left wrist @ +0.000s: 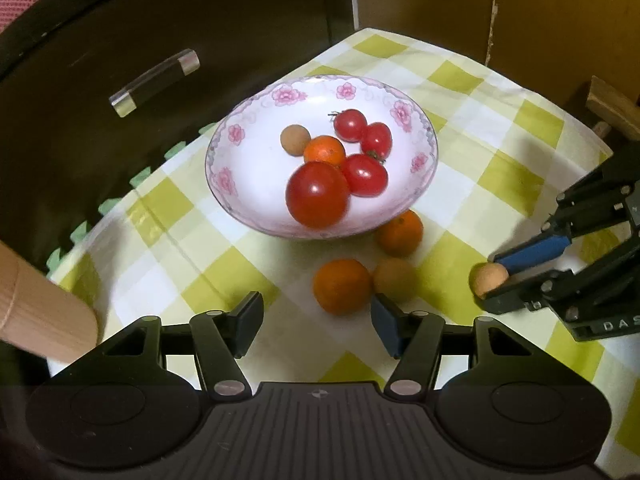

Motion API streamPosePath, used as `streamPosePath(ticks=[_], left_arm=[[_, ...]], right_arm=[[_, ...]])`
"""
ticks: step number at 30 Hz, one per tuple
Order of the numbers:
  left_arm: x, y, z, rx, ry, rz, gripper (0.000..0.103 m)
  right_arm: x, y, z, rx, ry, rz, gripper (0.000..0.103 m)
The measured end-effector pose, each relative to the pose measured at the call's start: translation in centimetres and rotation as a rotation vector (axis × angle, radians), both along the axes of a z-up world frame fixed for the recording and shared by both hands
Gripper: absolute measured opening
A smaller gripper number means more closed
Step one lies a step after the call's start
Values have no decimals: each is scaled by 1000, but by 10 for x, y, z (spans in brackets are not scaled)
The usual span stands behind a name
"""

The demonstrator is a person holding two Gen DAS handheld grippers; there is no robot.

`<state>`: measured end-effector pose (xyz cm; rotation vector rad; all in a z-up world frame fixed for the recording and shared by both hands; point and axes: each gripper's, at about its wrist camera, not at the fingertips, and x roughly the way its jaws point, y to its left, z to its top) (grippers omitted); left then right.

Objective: Organize fruits
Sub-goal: 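Grasp another tangerine with the left tool while the right tool grasps a longan, then lift the tangerine with the left tool while the right tool lifts the longan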

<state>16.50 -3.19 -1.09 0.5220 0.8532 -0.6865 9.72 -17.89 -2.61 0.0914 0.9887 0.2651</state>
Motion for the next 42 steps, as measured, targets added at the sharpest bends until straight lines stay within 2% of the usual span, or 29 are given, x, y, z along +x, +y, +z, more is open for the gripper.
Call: streamPosePath(ticks=[3, 7, 11, 13, 18, 20, 23, 28, 36, 42], left_arm=[[7, -3, -7, -14, 17, -21, 68], [7, -12, -18, 13, 23, -74, 68], [11, -10, -19, -28, 43, -46, 67], [10, -10, -18, -34, 48, -28, 64], [0, -18, -15, -16, 34, 3, 46], [-3, -22, -15, -11, 32, 13, 43], [-6, -25, -17, -5, 17, 42, 43], [-15, -18, -17, -9, 49, 106, 43], [-56, -10, -15, 30, 83, 189, 43], [-77, -6, -18, 18, 103, 251, 45]], right_arm=[[3, 1, 0, 3, 2, -1, 25], [5, 5, -1, -9, -2, 8, 25], [4, 7, -1, -19, -8, 16, 25], [4, 6, -2, -16, -8, 16, 25], [4, 6, -1, -16, -9, 16, 25], [3, 6, -1, -19, -10, 17, 25], [3, 7, -1, -24, -9, 18, 25], [3, 8, 0, -33, -9, 23, 25], [-4, 7, 2, -59, -12, 18, 25], [-20, 7, 2, -82, -10, 14, 25]])
